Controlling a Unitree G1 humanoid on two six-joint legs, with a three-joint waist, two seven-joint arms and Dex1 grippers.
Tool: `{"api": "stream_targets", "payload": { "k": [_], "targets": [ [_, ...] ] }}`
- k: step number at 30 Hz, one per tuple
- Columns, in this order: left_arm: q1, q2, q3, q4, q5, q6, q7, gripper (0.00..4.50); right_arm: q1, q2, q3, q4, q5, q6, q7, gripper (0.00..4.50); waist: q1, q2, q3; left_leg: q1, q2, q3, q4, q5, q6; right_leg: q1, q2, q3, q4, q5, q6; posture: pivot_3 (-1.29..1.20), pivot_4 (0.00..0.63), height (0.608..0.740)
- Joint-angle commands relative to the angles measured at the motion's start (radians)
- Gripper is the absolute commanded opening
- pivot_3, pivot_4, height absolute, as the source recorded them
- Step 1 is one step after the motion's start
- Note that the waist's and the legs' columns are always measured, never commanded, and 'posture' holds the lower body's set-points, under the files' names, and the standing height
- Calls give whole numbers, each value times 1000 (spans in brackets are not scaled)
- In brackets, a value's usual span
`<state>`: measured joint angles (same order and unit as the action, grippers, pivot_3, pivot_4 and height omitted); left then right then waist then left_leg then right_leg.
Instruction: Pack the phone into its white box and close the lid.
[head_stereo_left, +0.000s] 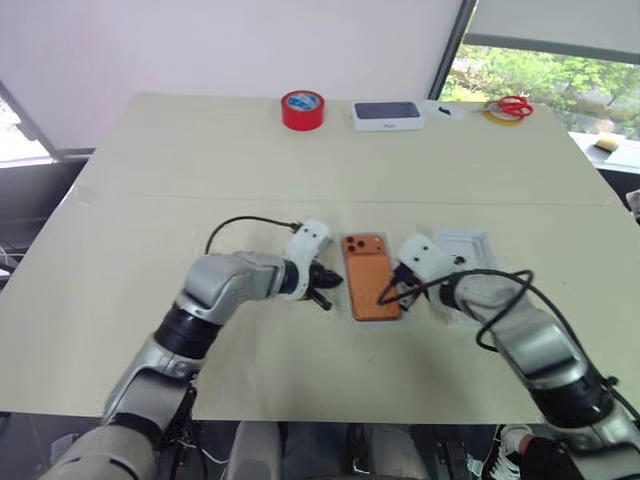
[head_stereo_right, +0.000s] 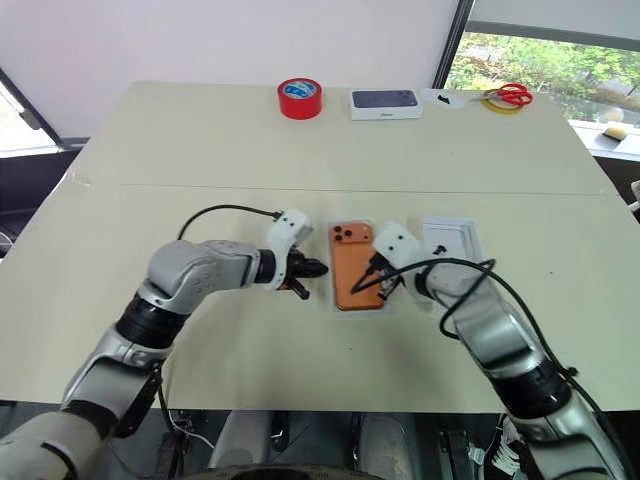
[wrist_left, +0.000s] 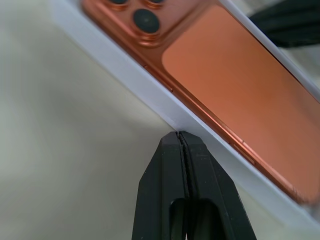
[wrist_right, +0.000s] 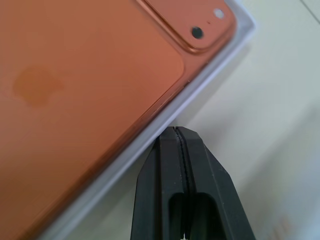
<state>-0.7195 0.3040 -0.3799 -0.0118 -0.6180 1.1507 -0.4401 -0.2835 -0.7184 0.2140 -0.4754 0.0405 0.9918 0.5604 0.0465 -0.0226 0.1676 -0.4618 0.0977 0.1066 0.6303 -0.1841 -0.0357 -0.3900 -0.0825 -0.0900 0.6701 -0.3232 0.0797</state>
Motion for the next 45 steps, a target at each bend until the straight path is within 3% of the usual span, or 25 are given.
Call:
{"api": "stream_targets", "payload": {
  "k": [1, 10, 20, 23, 28, 33, 45],
  "targets": [
    [-52, -96, -78, 7, 10, -24, -93, 46, 62, -31, -34, -138, 59, 21, 55, 0, -6, 0, 0, 0, 0, 0, 0, 0, 0, 0, 0, 0, 0, 0, 0, 0, 150, 730],
    [-33, -163, -93, 49, 86, -18, -159, 46, 235, -106, -153, -239, 68, 59, 57, 0, -7, 1, -1, 1, 1, -1, 0, 0, 0, 0, 1, 0, 0, 0, 0, 0, 150, 730],
    [18, -39, 19, -94, 63, 53, -200, 46, 288, -171, -385, -240, 166, 37, 165, 0, -11, 2, 0, 1, 1, -2, 0, 0, 0, 0, 1, 0, 1, 0, 0, 0, 150, 730],
    [36, 11, 63, -134, 57, 56, -206, 0, 270, -179, -463, -228, 245, 79, 216, 911, -11, 2, 0, 1, 1, -2, 0, 0, 0, 0, 1, 0, 1, 0, 0, 0, 150, 730],
    [89, 112, 95, -217, 90, -101, -264, 0, 151, -188, -446, -103, 261, 142, 175, 3440, -12, 2, 0, 1, 1, -2, 0, 0, 0, 0, 1, 0, 1, 0, 0, 0, 150, 730],
    [185, 177, 86, -266, 186, -447, -359, 0, 21, -144, -420, 15, 301, 308, 117, 3440, -7, 3, -1, 1, 1, 0, 0, 0, 0, 0, 1, 1, 1, 0, 0, 0, 150, 730],
    [277, 265, 57, -312, 248, -638, -525, 0, -140, -75, -319, 167, 309, 434, 0, 3440, -13, 4, -1, 1, 2, 0, 0, 0, 0, -1, 1, 0, 2, 0, 0, 0, 150, 730]
  ]
}}
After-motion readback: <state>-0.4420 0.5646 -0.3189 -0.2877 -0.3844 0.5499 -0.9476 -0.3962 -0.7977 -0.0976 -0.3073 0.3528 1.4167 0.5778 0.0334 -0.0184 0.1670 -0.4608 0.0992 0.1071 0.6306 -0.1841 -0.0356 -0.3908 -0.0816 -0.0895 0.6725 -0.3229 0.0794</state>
